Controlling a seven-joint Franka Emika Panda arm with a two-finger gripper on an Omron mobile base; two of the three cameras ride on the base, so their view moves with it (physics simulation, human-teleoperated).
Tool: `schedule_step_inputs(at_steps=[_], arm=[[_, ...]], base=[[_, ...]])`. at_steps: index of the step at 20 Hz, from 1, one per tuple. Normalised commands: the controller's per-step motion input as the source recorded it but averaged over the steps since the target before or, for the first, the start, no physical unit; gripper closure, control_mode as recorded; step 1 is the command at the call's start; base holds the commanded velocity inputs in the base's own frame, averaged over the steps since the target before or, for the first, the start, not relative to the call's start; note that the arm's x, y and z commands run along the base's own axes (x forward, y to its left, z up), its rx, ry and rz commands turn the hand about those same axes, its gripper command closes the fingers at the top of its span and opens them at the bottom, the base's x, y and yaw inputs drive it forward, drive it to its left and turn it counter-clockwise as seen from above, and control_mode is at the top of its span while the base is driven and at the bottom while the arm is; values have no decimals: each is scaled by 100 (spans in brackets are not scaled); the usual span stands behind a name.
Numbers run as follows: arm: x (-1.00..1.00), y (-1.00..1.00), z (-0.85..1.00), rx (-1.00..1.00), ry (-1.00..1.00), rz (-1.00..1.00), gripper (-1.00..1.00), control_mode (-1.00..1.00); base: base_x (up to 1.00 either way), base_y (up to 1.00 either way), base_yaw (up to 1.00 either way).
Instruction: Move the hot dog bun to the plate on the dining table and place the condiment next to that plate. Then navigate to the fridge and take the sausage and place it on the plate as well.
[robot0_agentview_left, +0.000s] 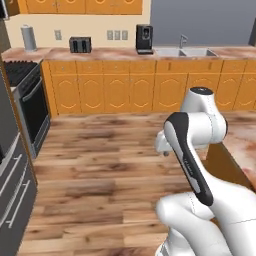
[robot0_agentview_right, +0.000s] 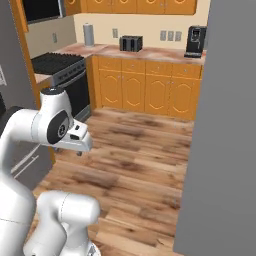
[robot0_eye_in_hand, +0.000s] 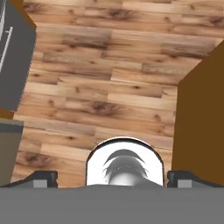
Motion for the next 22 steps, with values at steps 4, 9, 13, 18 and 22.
schedule_step_inputs(at_steps=[4,9,13,18,22], arm=[[0,0,0,0,0,0,-100,100],[0,0,0,0,0,0,-100,100],[0,0,0,0,0,0,-100,100],[0,0,0,0,0,0,-100,100],[0,0,0,0,0,0,-100,100]], base=[[100,85,-16],[100,73,-10],[100,20,1],[100,0,27],[100,-1,51]])
